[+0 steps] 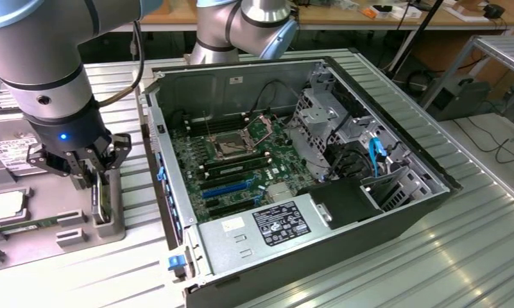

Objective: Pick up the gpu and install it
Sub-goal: 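Pick up the gpu and move the gpu toward the slot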

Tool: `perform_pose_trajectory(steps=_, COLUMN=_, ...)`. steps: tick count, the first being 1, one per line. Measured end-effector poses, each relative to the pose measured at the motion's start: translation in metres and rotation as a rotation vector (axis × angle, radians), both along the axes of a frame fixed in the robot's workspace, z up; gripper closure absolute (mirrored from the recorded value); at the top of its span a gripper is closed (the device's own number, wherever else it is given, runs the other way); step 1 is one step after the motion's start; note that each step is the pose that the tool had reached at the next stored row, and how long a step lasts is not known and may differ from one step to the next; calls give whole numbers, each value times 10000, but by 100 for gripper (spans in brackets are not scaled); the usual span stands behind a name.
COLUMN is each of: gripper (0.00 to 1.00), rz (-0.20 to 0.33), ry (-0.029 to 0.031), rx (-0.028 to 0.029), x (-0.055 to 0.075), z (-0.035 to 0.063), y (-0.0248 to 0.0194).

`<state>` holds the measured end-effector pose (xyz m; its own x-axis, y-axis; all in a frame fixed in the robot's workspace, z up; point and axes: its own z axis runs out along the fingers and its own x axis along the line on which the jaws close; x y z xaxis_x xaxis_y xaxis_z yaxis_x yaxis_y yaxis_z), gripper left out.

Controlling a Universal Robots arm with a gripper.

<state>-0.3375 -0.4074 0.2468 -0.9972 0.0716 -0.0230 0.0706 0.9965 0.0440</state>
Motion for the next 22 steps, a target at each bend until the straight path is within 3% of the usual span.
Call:
perform_pose_trajectory(steps=3, gripper=73, rz=0, ry=-3, rx=2, x=0, z=1, y=0)
perform_pose_trajectory(steps=7, gripper=73, rz=0, ry=-1, rx=1, x=0, z=83, y=0)
perform_pose_trajectory(steps=12, gripper=73, rz=0, ry=1, rx=0, x=0, z=232, y=0)
perform_pose_trajectory(steps=18, gripper=73, rz=0, ry=1, rx=0, x=0, z=488, y=0)
perform_pose_trajectory(steps=22, gripper=73, rz=0, ry=0, rx=14, x=0, z=500, y=0)
